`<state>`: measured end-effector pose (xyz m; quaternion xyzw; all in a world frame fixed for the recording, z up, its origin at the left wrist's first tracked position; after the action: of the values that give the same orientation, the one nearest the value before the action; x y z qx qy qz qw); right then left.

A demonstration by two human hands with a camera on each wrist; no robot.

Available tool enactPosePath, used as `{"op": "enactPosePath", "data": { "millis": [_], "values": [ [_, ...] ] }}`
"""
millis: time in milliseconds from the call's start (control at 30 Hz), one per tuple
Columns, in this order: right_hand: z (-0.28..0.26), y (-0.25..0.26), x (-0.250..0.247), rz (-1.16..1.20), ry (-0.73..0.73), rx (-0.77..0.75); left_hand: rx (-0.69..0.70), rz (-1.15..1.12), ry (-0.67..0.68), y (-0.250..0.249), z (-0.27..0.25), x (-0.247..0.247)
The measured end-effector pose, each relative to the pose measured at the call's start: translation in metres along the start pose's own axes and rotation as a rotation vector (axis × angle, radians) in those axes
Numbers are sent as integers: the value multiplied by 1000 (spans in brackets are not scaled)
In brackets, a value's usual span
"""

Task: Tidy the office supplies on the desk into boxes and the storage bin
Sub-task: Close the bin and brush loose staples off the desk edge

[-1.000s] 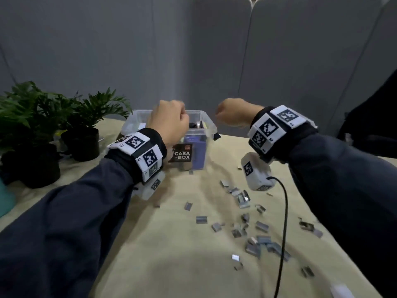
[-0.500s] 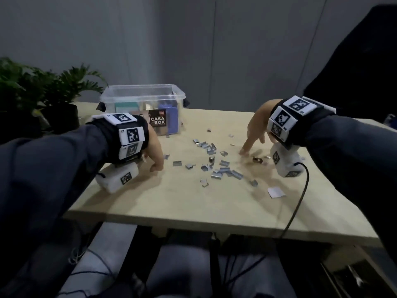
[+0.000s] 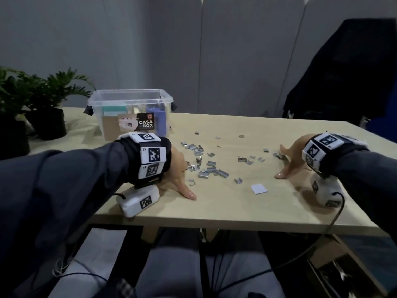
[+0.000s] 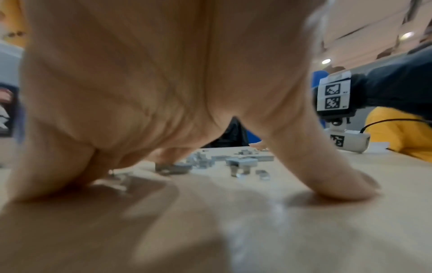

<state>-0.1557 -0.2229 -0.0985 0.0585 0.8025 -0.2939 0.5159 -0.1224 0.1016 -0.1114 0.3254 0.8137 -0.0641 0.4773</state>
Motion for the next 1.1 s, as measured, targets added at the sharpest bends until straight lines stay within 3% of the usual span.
{"op": "enactPosePath", "data": {
  "millis": [167, 367, 467, 567, 633, 700, 767, 800, 833, 967, 1100],
  "values": [
    [-24, 24, 4, -13, 69, -22, 77, 31, -77, -23, 31, -6],
    [-33, 99, -15, 18, 115, -312, 83, 214, -120, -38, 35, -27],
    [-37, 135, -22, 102, 141, -402, 93, 15, -43, -28, 33, -40],
    [-40, 150, -34, 366, 175, -491, 104, -237, -73, 3, 33, -61],
    [-33, 139, -56, 605, 136, -506, 153, -404, -236, 28, 37, -85],
    [-10, 116, -76, 698, 55, -441, 165, -462, -580, 59, 29, -121],
    [16, 95, -81, 564, 16, -317, 45, -329, -897, 88, 13, -150],
    [29, 90, -79, 465, 26, -263, -31, -244, -970, 100, 10, -157],
    [38, 88, -76, 370, 36, -227, -106, -176, -985, 110, 11, -161],
    [44, 127, -69, 130, 88, -275, -329, -58, -812, 148, 28, -149],
    [36, 185, -83, 238, 61, -428, -383, -78, -782, 180, 30, -137]
  ]
}}
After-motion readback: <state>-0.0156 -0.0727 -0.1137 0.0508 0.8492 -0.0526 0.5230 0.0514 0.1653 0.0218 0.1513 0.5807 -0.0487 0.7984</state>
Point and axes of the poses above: each hand's wrist, its own z-axis towards the middle knuckle, its own x-axis out of the palm, y = z × x, the point moved 10 cm from there along z, towards the middle knuckle, and after that the axes turned 3 degrees about -z, right-handed, at the moved point
